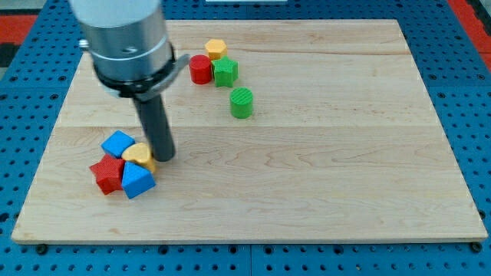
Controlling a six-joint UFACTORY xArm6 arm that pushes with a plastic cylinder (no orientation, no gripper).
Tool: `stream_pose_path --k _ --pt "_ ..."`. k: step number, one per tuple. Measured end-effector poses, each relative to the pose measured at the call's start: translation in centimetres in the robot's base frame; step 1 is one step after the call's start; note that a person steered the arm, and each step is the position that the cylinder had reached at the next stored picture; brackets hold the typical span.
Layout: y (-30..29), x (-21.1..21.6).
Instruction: Move the green circle above the yellow heart
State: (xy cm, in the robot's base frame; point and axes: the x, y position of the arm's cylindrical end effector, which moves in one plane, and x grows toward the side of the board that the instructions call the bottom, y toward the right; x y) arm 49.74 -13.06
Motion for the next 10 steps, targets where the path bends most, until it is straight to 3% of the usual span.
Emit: stream_pose_path --k 1,2,3,4,6,7,8,10 --pt "6.3 -0.4" --pt "17.8 -2.4" --pt "22.3 -7.3" --pt "19.7 -9.7" --pt "5.7 -10.0" --pt "4.0 -10.1" --pt "2.1 -13.2" --pt "-2.1 -7.8"
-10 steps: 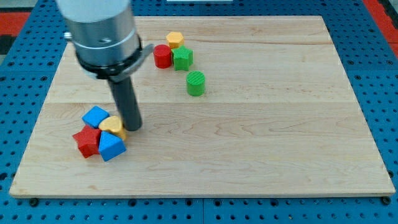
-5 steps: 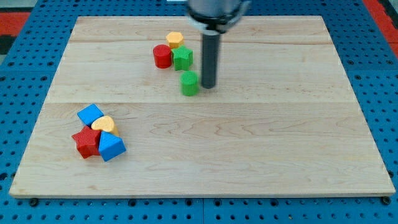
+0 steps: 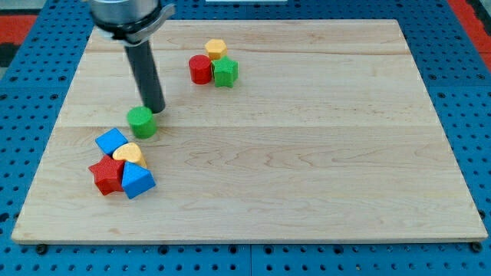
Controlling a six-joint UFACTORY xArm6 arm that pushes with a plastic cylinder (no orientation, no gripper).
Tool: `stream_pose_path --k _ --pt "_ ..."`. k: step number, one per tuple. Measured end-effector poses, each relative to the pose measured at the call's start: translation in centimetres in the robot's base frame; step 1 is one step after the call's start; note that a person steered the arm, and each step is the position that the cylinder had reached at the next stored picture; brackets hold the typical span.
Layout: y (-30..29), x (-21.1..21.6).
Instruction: Move the green circle above the yellow heart
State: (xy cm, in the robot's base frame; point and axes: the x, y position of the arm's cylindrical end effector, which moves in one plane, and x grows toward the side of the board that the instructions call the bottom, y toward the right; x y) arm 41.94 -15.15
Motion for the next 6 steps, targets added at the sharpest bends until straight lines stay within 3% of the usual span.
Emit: stream_pose_path --k 1,2,3,5,6 --pt "4.3 -0.2" --pt "16.2 -2.4" --pt "23.3 -7.1" --pt "21.1 -18.7" --pt "14.5 -18.7"
